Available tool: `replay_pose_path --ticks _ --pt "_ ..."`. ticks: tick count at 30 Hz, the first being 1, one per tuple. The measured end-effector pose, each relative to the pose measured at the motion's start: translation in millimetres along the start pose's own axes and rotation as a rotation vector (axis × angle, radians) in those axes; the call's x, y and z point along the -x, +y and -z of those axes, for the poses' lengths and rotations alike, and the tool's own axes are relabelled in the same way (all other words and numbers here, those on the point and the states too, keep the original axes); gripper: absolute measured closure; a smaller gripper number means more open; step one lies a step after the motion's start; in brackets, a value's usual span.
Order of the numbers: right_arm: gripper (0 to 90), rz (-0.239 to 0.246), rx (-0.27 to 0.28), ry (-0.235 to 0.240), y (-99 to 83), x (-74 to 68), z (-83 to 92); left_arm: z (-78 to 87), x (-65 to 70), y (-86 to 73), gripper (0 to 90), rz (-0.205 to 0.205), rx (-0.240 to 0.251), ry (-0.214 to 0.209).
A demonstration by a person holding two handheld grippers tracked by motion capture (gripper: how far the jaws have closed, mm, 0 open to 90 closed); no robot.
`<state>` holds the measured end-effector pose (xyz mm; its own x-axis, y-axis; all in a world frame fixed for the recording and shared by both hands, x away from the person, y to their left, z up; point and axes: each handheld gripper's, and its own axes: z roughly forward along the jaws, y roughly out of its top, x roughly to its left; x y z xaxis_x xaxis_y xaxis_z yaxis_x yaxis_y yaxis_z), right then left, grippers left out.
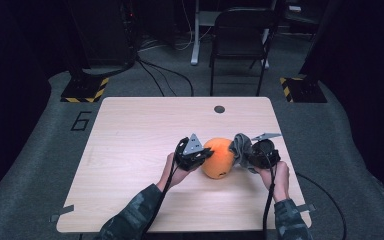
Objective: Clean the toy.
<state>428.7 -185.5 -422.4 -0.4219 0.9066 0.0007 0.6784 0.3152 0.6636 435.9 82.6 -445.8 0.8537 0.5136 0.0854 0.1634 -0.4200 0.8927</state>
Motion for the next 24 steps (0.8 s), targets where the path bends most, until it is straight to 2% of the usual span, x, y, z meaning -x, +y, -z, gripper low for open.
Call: replay_pose_path --ticks 3,7,11,12,13,16,17,24 --pt "75.6 0.010 0.073 0.050 9.2 -10.9 22.1 0.0 0.3 -0.1 84.8 0.005 0.000 0.001" --pt "75.5 0.077 0.139 0.132 18.4 -35.9 37.8 -0.4 1.9 0.5 84.8 0.001 0.002 0.006" --pt "75.4 0.125 0.134 0.172 22.1 -60.3 35.1 0.4 1.8 1.2 84.8 -0.013 -0.004 0.000" --pt "75.4 0.150 0.125 0.149 21.6 -64.7 30.4 0.3 2.5 1.3 84.8 -0.011 -0.005 -0.006" --pt "75.4 0.142 0.108 0.138 20.8 -68.4 24.8 -0.1 3.2 1.2 84.8 -0.008 -0.004 -0.008" --pt "75.5 0.165 0.071 0.077 15.8 -69.1 8.8 -1.5 3.1 0.5 84.8 -0.009 -0.010 -0.006" --pt "75.5 0.168 0.080 0.077 15.5 -67.2 6.5 -1.9 2.9 0.2 84.8 -0.010 -0.012 -0.010" --pt "75.6 0.156 0.055 0.025 12.2 -54.8 4.1 -1.5 2.5 -0.1 84.8 -0.011 -0.015 -0.010"
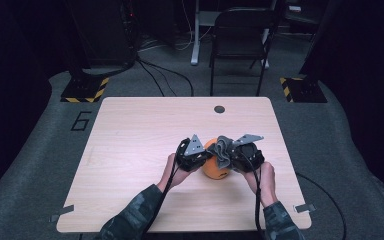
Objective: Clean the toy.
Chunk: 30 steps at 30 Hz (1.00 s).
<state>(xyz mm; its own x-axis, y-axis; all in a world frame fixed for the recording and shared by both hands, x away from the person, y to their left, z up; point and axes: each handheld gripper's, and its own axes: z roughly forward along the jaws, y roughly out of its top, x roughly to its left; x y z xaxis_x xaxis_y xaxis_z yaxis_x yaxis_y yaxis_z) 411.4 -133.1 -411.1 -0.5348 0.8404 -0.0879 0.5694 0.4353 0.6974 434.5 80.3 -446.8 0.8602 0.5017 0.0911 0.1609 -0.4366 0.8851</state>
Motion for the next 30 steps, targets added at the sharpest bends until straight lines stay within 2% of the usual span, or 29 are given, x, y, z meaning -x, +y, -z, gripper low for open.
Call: replay_pose_path --ticks 5,7,13,16,18,20,23,24,27,29,30 --pt "75.6 -0.041 -0.030 -0.034 -8.7 17.3 -7.2 -0.3 -0.6 -0.3 84.8 0.003 0.000 0.000" --pt "75.5 -0.063 -0.057 -0.072 -12.7 23.5 -11.0 -0.1 -1.1 -0.5 84.8 0.005 0.001 0.000" --pt "75.2 -0.103 -0.122 -0.099 -29.4 47.8 -26.4 1.4 -3.1 -1.1 84.7 0.012 0.003 0.000" --pt "75.2 -0.135 -0.094 -0.088 -26.6 51.9 -16.6 1.6 -3.4 -1.0 84.6 0.010 0.002 -0.002" --pt "75.2 -0.135 -0.054 -0.080 -20.5 49.4 -5.2 1.8 -3.5 -1.0 84.6 0.010 0.001 -0.005" --pt "75.1 -0.137 0.011 -0.052 -11.2 42.8 10.2 1.8 -2.7 -0.6 84.6 0.005 -0.001 -0.006" --pt "75.0 -0.096 0.086 -0.002 0.0 27.0 24.0 1.2 0.1 0.2 84.6 -0.001 0.003 -0.011" --pt "75.0 -0.067 0.103 0.015 3.1 21.3 26.0 1.1 0.8 0.6 84.7 -0.007 0.003 -0.014" --pt "74.8 -0.036 0.126 0.056 9.5 2.3 25.6 1.1 2.7 0.9 84.7 -0.010 0.003 -0.012" --pt "74.8 0.005 0.116 0.049 10.7 -5.8 17.8 1.2 2.8 0.6 84.7 -0.010 0.001 -0.012" --pt "74.8 -0.004 0.102 0.034 9.6 -6.9 12.5 1.2 2.8 0.4 84.7 -0.009 -0.002 -0.012"
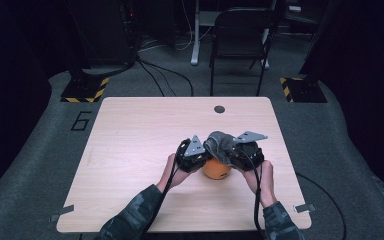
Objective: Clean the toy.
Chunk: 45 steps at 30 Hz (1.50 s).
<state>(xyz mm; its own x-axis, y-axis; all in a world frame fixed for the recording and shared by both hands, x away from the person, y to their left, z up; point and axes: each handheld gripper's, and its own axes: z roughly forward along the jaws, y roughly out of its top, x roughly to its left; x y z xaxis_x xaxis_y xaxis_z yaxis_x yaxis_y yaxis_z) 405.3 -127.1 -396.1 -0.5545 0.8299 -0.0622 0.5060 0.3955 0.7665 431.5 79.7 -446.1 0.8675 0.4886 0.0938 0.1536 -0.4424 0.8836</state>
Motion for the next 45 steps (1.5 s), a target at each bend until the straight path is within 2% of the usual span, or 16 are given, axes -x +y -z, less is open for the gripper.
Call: replay_pose_path --ticks 3,5,7,8,9,11,12,14,17,25,29,32,33,36,39,45 --pt "75.0 -0.012 -0.030 -0.058 -9.5 11.8 -13.2 -1.5 -0.1 -0.5 84.7 -0.003 -0.003 -0.007" --pt "75.0 -0.051 -0.041 -0.080 -14.5 21.9 -14.1 -1.9 0.3 -0.3 84.7 -0.004 -0.003 -0.007" --pt "74.9 -0.050 -0.054 -0.126 -17.4 28.6 -11.9 -1.0 -1.2 -0.6 84.7 0.002 -0.001 0.000" --pt "74.9 -0.050 -0.054 -0.126 -17.4 28.6 -11.9 -1.0 -1.2 -0.6 84.7 0.002 -0.001 0.000" --pt "74.6 -0.051 -0.058 -0.178 -23.0 39.3 -7.8 0.2 -3.5 -0.8 84.7 0.006 0.000 0.004" --pt "74.4 -0.090 -0.055 -0.181 -26.6 47.0 -4.0 1.1 -5.2 -0.8 84.6 0.011 -0.003 0.009" --pt "74.4 -0.094 -0.042 -0.184 -29.4 53.4 -1.0 1.0 -5.9 -0.9 84.6 0.015 -0.002 0.017" --pt "74.1 -0.137 -0.020 -0.186 -34.9 64.2 5.8 1.0 -7.7 -0.6 84.6 0.021 -0.004 0.016" --pt "74.0 -0.151 -0.017 -0.198 -42.2 72.7 11.4 0.5 -10.4 0.3 84.5 0.038 -0.003 0.026" --pt "73.4 -0.166 -0.066 -0.204 -63.9 82.3 4.1 -0.5 -25.8 -1.3 84.0 0.113 -0.010 0.060" --pt "72.6 -0.169 -0.124 -0.202 -72.1 81.2 -11.5 -0.8 -38.5 -7.1 83.5 0.182 -0.009 0.100" --pt "72.3 -0.165 -0.160 -0.192 -76.8 80.2 -21.5 -1.0 -52.3 -14.5 83.2 0.253 -0.012 0.115" --pt "72.1 -0.170 -0.173 -0.193 -78.0 79.6 -24.0 -0.2 -56.8 -16.6 82.9 0.259 -0.021 0.117" --pt "71.4 -0.178 -0.178 -0.202 -80.9 79.1 -29.1 -1.3 -67.4 -23.1 82.4 0.301 -0.024 0.136" --pt "69.9 -0.191 -0.180 -0.184 -84.9 82.1 -31.4 -2.5 -74.0 -28.1 81.8 0.341 -0.027 0.145" --pt "63.5 -0.202 -0.196 -0.193 -90.7 82.1 -39.5 -5.8 -87.1 -36.7 78.8 0.399 -0.040 0.171"
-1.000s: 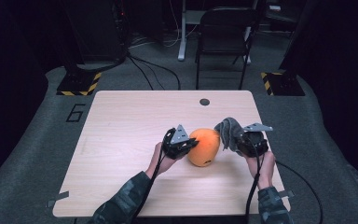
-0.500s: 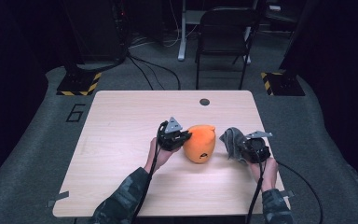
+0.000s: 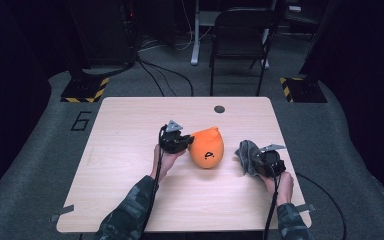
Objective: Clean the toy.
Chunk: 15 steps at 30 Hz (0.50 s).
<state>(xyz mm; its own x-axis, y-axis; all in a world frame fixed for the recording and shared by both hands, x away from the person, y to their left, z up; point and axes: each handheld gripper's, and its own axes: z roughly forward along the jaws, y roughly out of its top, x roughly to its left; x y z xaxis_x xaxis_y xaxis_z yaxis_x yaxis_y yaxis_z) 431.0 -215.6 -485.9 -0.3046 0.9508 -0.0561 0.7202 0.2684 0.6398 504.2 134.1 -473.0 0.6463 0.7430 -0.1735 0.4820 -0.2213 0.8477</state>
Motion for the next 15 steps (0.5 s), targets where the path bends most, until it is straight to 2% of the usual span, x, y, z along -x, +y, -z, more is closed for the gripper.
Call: replay_pose_path --ticks 3,4,5,7,8,9,12,15 --pt "57.8 0.013 -0.007 -0.007 0.6 -1.4 -1.6 -1.5 -7.6 -1.8 74.1 0.021 -0.003 0.032" --pt "55.2 0.008 -0.003 -0.012 0.9 -2.4 -1.5 -1.5 -9.2 -1.8 71.4 0.015 -0.008 0.045" --pt "52.8 0.012 -0.002 -0.016 1.3 -2.4 -1.5 -1.7 -11.2 -2.1 67.8 0.019 -0.004 0.074" --pt "46.6 0.004 -0.008 -0.019 2.1 -2.3 0.1 -1.8 -14.9 -2.2 55.3 0.023 -0.006 0.104" --pt "43.7 0.012 -0.001 -0.019 2.4 -1.2 0.2 -1.3 -16.1 -1.9 50.9 0.015 -0.015 0.135" --pt "40.7 0.001 0.002 -0.019 3.0 -1.2 2.2 -1.1 -16.7 -1.8 46.0 0.011 -0.019 0.148" --pt "32.9 0.001 0.016 -0.010 5.1 -0.3 7.5 1.0 -18.3 -1.3 38.4 0.006 -0.025 0.178" --pt "19.8 0.001 0.032 -0.010 7.3 -1.3 17.5 7.4 -18.8 0.2 32.6 0.000 -0.021 0.191"
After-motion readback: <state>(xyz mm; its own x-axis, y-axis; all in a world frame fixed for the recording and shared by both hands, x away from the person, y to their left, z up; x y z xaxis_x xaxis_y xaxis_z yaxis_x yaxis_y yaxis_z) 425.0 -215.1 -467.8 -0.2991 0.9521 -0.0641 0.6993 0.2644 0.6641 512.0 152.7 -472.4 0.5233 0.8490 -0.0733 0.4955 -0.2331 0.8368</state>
